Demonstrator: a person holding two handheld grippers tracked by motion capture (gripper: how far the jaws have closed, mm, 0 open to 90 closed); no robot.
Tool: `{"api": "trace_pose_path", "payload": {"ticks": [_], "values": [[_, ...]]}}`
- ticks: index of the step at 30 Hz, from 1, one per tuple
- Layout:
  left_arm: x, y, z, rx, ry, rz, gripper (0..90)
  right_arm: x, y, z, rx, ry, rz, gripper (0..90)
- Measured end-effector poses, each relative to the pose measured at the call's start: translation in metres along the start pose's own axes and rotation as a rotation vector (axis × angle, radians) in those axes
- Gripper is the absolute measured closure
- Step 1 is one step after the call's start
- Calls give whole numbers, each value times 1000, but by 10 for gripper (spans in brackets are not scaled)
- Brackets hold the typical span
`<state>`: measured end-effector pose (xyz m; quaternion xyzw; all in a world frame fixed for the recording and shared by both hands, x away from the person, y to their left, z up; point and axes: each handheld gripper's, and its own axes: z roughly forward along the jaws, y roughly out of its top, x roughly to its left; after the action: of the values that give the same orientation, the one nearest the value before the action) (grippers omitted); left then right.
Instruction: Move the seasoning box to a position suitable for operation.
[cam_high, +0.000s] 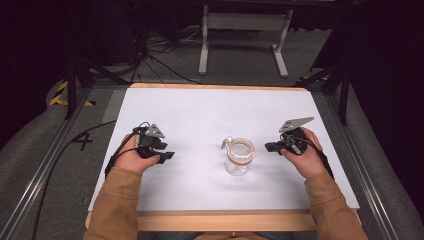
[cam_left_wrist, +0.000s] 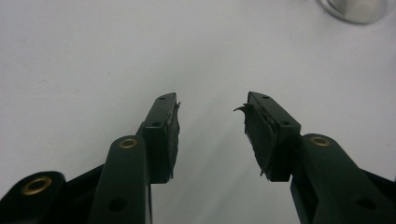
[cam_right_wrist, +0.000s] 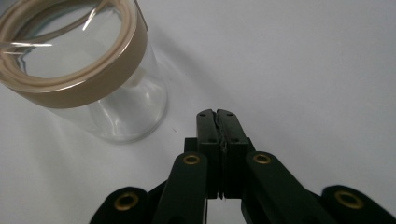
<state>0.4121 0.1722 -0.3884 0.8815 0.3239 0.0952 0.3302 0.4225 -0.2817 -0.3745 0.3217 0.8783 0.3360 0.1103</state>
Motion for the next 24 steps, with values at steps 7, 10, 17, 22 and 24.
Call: {"api": "trace_pose_path", "payload": {"ticks": [7,10,17,22,24], "values": [[-3,1,-9,-20,11,-27,483,0,1,1,-13,16,0,898],[-6,1,-14,-30,32,-27,432,2,3,2,-17,23,-11,898],[-16,-1,-22,7,-15,-10,330,6,6,7,-16,83,-42,897],[-25,1,-31,2,-9,5,327,9,10,12,-9,97,-48,897],[-28,0,-33,-2,-15,11,327,10,11,16,-4,102,-53,897]]}}
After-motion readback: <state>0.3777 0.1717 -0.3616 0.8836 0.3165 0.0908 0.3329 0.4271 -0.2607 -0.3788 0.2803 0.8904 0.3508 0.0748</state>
